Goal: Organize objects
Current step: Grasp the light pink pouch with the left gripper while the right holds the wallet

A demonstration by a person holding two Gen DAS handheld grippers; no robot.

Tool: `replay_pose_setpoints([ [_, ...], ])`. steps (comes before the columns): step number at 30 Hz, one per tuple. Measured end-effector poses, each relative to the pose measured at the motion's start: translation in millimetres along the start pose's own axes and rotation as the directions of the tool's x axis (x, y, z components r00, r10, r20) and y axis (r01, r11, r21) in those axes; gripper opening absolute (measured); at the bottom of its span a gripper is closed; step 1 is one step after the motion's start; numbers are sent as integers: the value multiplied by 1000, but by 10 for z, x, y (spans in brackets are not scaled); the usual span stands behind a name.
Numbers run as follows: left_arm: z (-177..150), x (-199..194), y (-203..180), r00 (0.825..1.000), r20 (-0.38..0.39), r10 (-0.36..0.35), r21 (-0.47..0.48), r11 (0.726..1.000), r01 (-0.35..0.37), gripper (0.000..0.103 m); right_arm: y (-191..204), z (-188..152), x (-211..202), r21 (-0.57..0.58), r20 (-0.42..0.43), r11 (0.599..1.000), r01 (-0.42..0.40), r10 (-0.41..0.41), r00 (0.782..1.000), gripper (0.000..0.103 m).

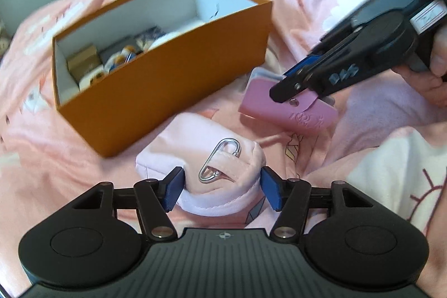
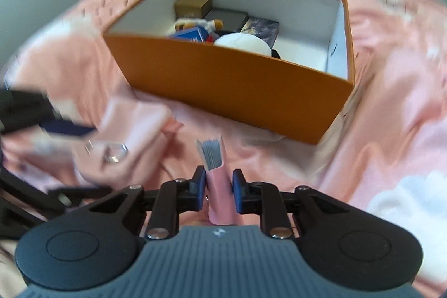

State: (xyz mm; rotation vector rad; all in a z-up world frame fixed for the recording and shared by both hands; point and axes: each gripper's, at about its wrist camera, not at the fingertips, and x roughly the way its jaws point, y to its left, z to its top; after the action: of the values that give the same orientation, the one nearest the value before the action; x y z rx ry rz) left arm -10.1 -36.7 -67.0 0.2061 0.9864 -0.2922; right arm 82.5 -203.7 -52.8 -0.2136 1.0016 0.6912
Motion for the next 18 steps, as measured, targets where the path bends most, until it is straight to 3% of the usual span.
replay_pose_setpoints([
  [3,-13,-8,47,1000,0,-19,-45,999,19,74,-132,21,41,113,-6,991,-74,75,997,21],
  [8,-8,-73,216,994,34,-106,-167,980,110,79,-173,-52,123,175,-21,983,-55,59,998,21],
  [12,-2,-74,455,986,82,-143,-337,927,163,86,-205,-48,155,186,-12,981,-46,49,999,21],
  [18,-72,137,732,996,7,-86,-562,823,75,87,-191,-61,182,171,-5,985,0,1,1000,24],
])
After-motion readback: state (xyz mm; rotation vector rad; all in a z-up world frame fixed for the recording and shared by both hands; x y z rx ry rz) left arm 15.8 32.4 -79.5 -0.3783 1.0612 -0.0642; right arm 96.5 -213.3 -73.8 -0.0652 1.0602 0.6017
